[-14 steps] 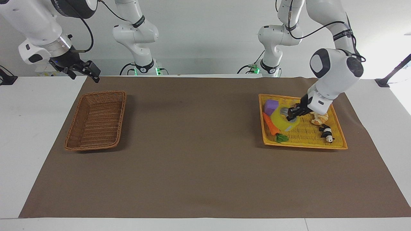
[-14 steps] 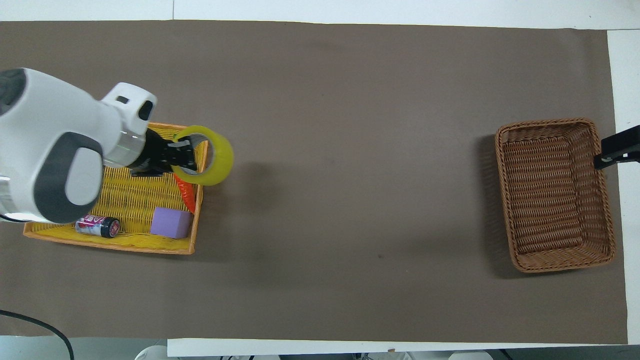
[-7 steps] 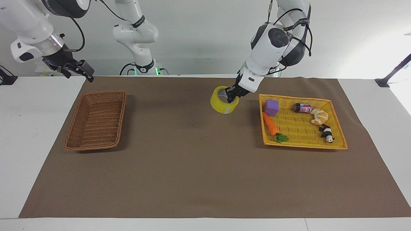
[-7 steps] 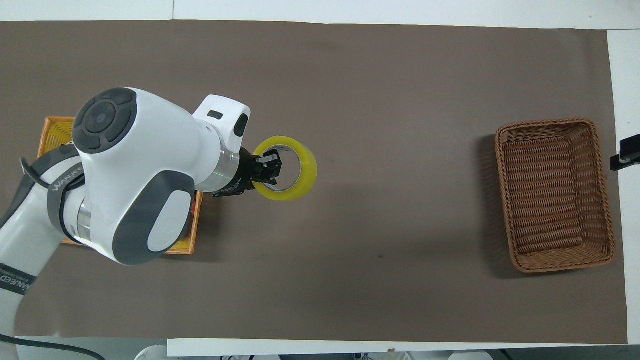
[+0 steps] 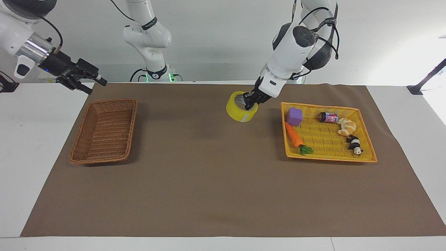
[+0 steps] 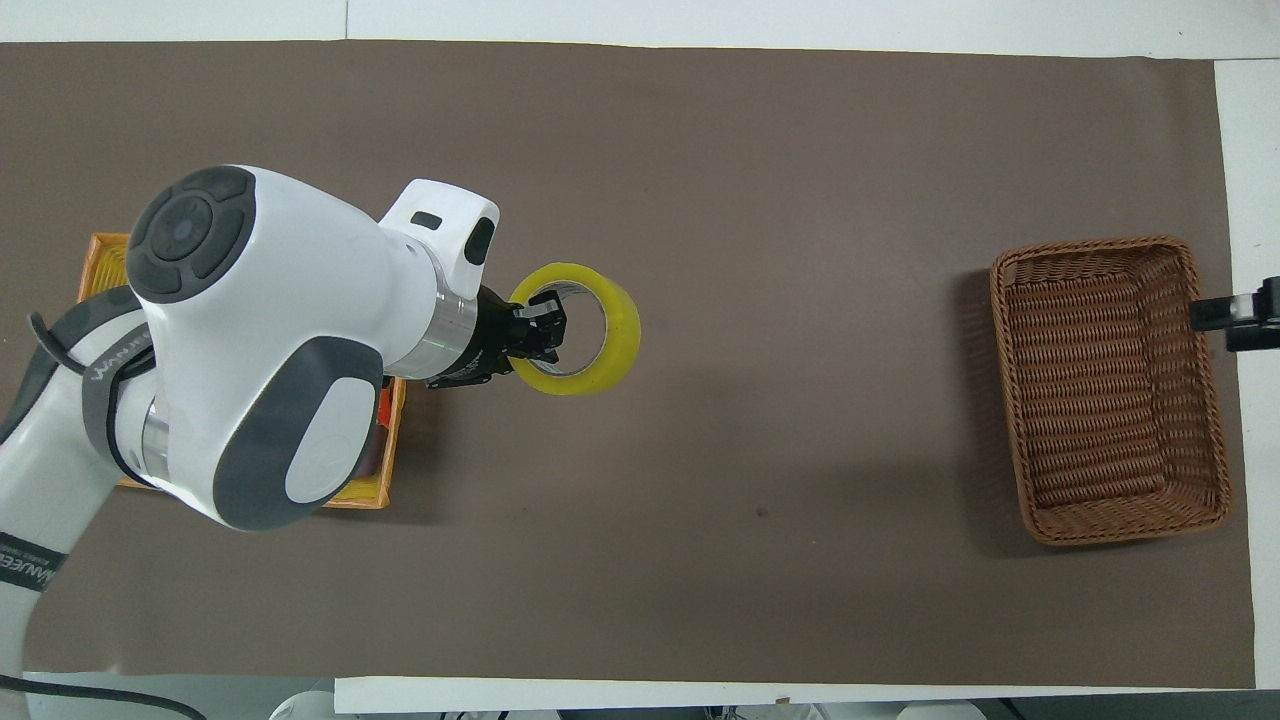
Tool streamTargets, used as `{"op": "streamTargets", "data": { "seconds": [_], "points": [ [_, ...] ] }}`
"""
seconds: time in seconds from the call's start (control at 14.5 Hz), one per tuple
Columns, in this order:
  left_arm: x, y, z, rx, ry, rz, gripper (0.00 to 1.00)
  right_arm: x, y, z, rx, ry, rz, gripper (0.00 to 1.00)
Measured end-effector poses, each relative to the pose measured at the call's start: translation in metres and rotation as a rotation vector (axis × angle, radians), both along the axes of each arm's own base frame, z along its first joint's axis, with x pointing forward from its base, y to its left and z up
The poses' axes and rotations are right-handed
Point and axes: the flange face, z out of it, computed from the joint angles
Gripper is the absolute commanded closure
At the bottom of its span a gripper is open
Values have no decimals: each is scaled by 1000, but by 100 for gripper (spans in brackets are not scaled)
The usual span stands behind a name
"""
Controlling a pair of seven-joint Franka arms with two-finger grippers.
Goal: Move tape to another basket
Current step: 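Hold the tape with the left gripper while the right gripper grasps it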
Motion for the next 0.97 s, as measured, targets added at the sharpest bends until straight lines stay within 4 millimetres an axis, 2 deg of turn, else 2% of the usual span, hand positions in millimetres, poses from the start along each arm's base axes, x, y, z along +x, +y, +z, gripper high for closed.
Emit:
{"op": "streamTargets", "data": {
  "seconds": [0.14,0.28,0.41,0.62,0.83,0.97],
  "points": [
    [0,0,0,0,0,0,100,14,43,-17,73,-88,38,0],
    [0,0,0,0,0,0,100,27,106,-32,127,-121,57,0],
    [0,1,0,1,2,1,100,31,165,-52,188,-117,50,0],
    [0,1,0,3,6,-1,100,31,237,-79,226,-97,62,0],
    [-1,2,1,2,6,-1,100,31,295,-92,285,-92,34,0],
    [-1,3,4,1,5,0,100,27,322,-93,309,-79,16,0]
  ]
}}
